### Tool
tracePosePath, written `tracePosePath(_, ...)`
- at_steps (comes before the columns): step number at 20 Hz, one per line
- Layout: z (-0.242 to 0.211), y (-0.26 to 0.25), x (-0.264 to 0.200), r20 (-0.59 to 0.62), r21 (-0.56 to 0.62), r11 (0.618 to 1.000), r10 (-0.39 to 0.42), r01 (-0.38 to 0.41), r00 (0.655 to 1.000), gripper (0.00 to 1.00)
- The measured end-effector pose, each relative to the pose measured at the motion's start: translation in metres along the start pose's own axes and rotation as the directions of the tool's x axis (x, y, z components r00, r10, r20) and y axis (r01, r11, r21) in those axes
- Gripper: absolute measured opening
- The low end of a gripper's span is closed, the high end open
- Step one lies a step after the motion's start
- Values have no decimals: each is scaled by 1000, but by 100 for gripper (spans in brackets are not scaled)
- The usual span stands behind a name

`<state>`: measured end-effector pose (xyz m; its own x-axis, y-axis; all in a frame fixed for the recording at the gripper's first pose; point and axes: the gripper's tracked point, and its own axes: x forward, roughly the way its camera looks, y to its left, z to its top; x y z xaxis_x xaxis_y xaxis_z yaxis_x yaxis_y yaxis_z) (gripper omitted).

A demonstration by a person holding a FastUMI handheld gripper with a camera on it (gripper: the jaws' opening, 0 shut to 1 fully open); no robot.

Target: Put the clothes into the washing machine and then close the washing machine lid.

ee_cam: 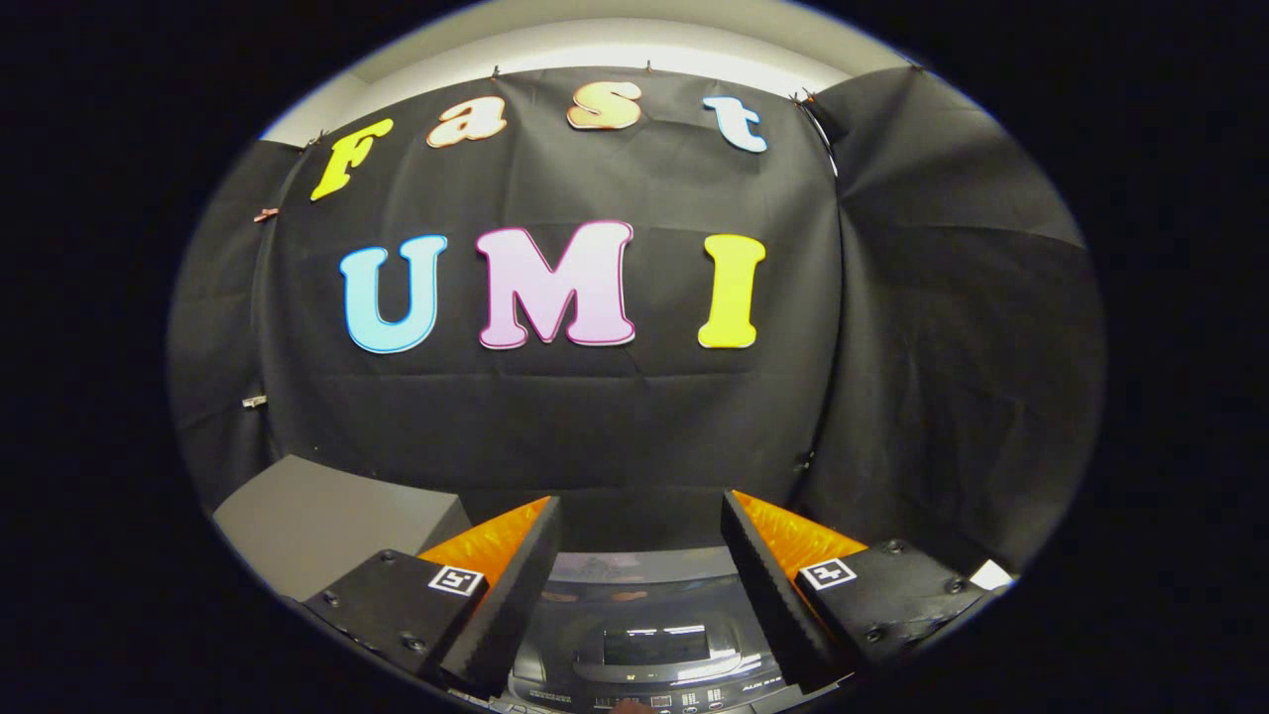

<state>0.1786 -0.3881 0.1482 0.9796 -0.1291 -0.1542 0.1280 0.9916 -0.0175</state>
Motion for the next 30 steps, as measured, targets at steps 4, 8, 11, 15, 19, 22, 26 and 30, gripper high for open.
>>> tracePosePath(4,37,5,-28,77,5,1000,6,-7,997,99)
tracePosePath(8,69,-6,-62,160,-5,1000,-15,16,987,98)
tracePosePath(11,74,-9,-81,173,-9,1000,-17,19,985,98)
tracePosePath(15,75,-2,-103,188,-23,1000,-1,5,982,98)
tracePosePath(19,73,12,-112,207,-28,999,24,-19,978,98)
tracePosePath(22,70,17,-114,204,-40,999,25,-17,979,98)
tracePosePath(26,73,22,-114,219,-51,999,19,-8,976,98)
tracePosePath(30,74,27,-113,217,-44,999,15,-5,976,98)
